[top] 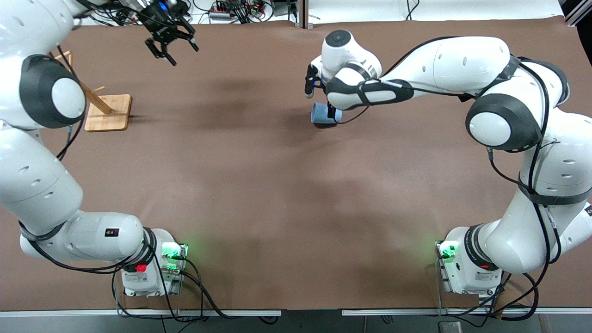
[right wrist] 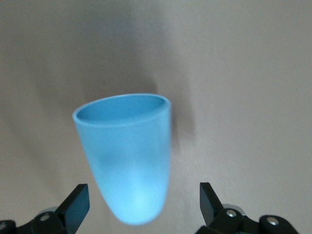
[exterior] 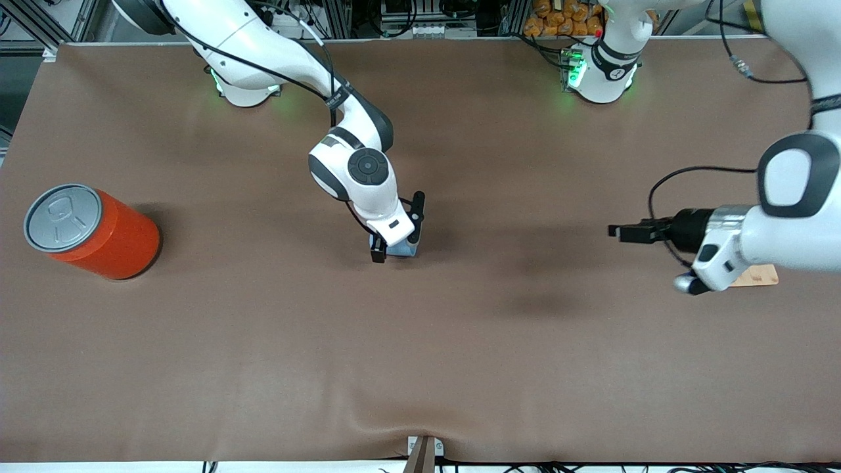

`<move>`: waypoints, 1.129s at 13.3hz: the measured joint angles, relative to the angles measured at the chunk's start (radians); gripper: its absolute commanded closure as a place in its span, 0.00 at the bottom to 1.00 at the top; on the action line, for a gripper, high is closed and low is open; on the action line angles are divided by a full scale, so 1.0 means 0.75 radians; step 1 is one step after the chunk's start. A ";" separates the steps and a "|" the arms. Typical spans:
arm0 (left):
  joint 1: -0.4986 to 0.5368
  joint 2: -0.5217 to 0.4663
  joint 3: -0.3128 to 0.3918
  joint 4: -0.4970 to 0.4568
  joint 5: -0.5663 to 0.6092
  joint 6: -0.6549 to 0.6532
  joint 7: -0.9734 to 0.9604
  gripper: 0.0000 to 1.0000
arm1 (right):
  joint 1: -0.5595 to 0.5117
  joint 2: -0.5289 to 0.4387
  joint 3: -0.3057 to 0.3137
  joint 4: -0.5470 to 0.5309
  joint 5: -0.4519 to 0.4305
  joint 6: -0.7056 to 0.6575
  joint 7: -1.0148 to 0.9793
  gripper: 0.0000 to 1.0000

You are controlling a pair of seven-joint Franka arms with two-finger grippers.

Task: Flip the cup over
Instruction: 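Carry the cup to mid-table with the right gripper while the left gripper approaches, then lay the cup on its side, open the right gripper, withdraw it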

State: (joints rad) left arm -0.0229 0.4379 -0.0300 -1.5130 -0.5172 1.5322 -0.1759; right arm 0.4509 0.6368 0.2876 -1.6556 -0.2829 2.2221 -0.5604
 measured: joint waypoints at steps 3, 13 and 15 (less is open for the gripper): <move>-0.065 0.095 -0.005 0.001 -0.148 0.070 0.001 0.00 | 0.005 -0.030 0.000 0.151 0.018 -0.271 0.003 0.00; -0.373 0.258 -0.009 -0.065 -0.497 0.370 0.001 0.00 | -0.541 -0.211 -0.047 0.252 0.110 -0.623 0.004 0.00; -0.442 0.259 -0.010 -0.126 -0.570 0.511 0.001 0.06 | -0.662 -0.259 -0.046 0.258 0.117 -0.681 0.002 0.00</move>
State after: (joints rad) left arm -0.3544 0.6321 -0.0372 -1.6073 -0.9445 1.9153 -0.1752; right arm -0.0452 0.4427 0.2534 -1.4621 -0.1948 1.7112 -0.5586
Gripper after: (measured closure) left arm 0.000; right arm 0.000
